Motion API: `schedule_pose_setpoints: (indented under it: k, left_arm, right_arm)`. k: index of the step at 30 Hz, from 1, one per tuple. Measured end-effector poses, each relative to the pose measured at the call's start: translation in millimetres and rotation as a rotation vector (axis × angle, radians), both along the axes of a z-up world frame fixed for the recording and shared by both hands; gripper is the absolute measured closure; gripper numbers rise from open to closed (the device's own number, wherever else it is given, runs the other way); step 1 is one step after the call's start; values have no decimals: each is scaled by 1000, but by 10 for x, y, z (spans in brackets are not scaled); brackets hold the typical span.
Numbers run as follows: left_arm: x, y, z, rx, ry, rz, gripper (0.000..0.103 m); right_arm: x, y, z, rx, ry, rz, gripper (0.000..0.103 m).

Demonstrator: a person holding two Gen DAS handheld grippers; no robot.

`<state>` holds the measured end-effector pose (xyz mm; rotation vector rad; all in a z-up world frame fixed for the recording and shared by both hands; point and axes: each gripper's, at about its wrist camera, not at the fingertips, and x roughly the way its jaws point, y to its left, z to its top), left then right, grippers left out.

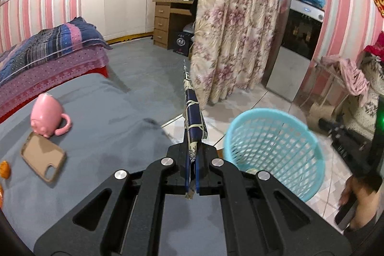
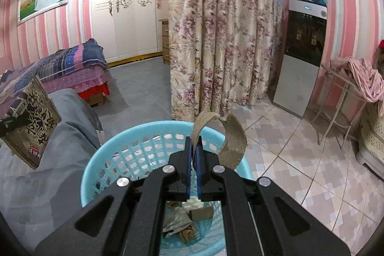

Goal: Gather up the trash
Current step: 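Carry the wrapper and tube over the blue basket and open both tools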

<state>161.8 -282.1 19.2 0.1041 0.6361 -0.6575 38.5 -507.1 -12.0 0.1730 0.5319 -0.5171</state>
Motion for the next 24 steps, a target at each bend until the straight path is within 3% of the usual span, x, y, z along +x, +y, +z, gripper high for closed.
schedule_pose_setpoints:
  k: [10,19,24]
  left_arm:
    - [-288,-561,-143,9,6,-119,102]
    - [-355,-844,-255,5,16,-158,102]
    - [-396,-979,-372,51,10,-171,101]
  right_arm:
    - [-82,-103,-66,15,-6,-28,100]
    - [-98,-168,-117,39,-16,-45,100]
    - [-125,-187,-143,46,-14,-57,100]
